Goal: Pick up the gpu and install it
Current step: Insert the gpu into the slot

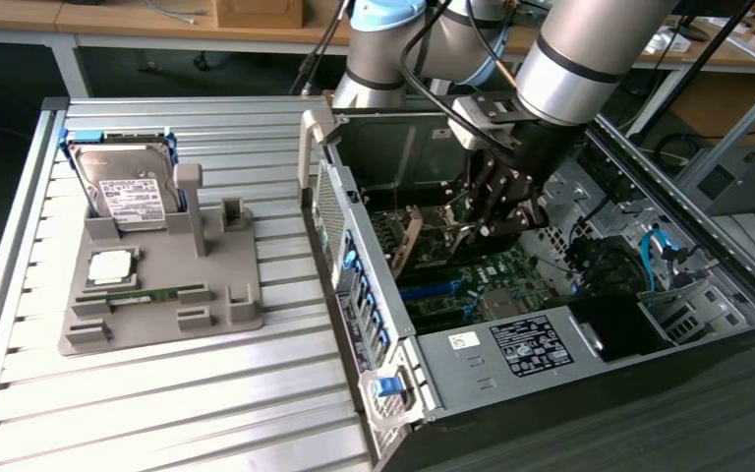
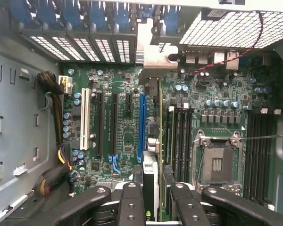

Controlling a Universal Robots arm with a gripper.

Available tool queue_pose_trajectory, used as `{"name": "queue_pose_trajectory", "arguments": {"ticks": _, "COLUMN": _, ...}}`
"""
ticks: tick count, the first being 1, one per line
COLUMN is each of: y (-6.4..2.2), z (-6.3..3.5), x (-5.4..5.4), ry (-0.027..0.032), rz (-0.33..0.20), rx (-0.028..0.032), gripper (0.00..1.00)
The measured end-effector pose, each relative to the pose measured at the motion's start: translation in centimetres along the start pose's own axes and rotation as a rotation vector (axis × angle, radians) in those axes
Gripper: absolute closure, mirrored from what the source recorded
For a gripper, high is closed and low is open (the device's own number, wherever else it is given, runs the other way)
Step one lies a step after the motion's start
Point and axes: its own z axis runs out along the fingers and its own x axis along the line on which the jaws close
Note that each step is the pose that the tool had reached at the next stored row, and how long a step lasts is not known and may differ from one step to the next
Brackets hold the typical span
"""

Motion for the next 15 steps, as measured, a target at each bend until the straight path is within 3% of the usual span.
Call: {"name": "queue_pose_trajectory", "arguments": {"ticks": 15, "y": 0.52, "z": 0.18, "x": 0.41, "ry": 0.0001, "rz": 0.001, "rx": 0.0, "gripper": 0.73}}
